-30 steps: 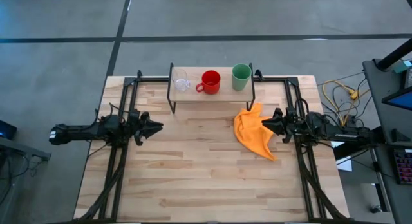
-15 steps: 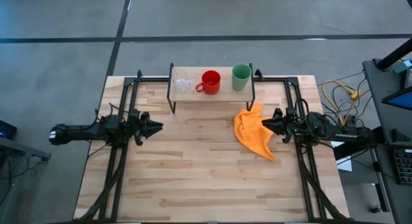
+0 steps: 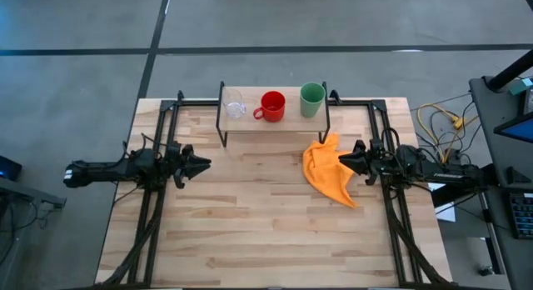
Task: Stack small to large cups/mugs on shelf
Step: Return to Home Position
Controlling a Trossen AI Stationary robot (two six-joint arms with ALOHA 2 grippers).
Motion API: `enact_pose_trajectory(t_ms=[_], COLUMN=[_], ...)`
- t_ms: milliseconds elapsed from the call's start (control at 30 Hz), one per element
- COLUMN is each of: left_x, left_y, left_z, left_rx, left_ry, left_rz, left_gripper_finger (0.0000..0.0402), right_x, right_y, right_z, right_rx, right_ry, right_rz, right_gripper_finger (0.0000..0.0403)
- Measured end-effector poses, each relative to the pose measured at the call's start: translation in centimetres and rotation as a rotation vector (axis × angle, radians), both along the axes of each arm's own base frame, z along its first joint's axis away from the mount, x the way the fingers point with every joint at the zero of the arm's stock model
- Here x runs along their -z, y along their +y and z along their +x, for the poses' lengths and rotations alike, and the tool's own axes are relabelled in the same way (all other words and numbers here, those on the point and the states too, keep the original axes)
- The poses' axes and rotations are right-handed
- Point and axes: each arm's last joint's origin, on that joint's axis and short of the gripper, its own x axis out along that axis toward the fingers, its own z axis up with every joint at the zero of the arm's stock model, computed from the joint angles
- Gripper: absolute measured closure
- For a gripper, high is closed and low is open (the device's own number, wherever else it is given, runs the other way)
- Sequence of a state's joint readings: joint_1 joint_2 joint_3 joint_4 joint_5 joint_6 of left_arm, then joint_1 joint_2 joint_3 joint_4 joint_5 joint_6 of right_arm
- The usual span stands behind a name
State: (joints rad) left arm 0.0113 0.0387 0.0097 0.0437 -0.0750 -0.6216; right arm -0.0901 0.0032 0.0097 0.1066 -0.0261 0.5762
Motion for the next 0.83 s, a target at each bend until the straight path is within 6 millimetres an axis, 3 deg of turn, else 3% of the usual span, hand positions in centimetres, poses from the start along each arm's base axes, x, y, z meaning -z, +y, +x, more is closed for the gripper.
enact_pose_trajectory(t_ms=[833], left_x=[0.00], left_y=[0.00], left_z=[0.00], left_rx=[0.000], left_ry=[0.000], left_rz=[0.000], left_gripper_finger=[0.0297], right_x=[0.00], right_y=[0.00], right_z=[0.00], right_rx=[0.000], right_ry=[0.000], right_rz=[0.000], right_gripper_finger=[0.0325])
